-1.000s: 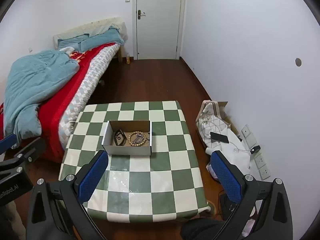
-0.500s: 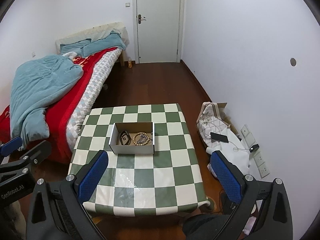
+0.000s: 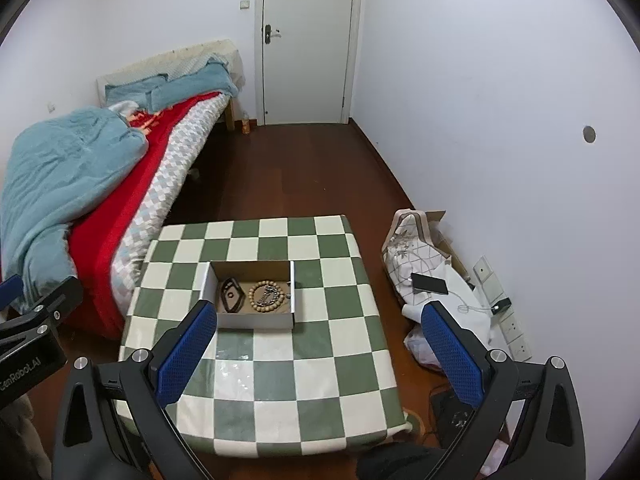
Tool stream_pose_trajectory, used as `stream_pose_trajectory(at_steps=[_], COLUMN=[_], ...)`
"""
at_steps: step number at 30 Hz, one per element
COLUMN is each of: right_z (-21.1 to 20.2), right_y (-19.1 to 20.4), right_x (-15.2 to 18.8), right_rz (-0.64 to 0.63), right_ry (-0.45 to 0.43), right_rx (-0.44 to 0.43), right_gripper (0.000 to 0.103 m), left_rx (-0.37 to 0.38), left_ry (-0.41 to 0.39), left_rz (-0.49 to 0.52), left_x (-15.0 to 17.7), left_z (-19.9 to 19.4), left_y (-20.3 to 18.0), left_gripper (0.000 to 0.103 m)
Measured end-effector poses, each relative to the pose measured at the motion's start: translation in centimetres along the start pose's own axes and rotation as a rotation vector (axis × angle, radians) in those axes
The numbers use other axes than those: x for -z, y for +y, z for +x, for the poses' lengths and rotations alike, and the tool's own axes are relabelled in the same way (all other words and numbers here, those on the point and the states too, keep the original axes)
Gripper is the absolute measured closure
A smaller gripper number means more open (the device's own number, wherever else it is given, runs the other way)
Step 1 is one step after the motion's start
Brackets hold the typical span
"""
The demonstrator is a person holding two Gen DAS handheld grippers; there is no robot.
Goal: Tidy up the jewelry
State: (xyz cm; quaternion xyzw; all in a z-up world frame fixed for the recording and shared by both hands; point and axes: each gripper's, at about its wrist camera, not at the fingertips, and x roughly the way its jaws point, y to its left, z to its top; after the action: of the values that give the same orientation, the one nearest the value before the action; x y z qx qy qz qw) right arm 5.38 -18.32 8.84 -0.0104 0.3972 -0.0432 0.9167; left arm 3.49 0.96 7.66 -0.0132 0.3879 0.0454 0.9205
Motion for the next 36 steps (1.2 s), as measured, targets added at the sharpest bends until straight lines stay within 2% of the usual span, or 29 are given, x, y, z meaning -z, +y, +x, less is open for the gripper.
stream_pose_trajectory(at_steps=[7,16,36], right_z=[3.2,5.7,5.9], right_y=[1.0,1.6,1.9], right_x=[-0.7,-0.3,-0.3], right_rz=[-0.023,-0.038,-0.041], right_ry=[0.047,0.099,0.106], right_rx=[0.005,0.011,0.009], right_gripper=[0.0,0.0,0.0], left_rx=[-0.012,-0.02,-0.022], left_ry=[0.04,0.064,0.069], left_rz=[0.011,0.021,0.015], left_x=[-0.5,-0.5,-0.5], left_z=[2.5,3.8,4.1], left_y=[-0.5,-0.9,-0.8], left_gripper=[0.0,0.0,0.0])
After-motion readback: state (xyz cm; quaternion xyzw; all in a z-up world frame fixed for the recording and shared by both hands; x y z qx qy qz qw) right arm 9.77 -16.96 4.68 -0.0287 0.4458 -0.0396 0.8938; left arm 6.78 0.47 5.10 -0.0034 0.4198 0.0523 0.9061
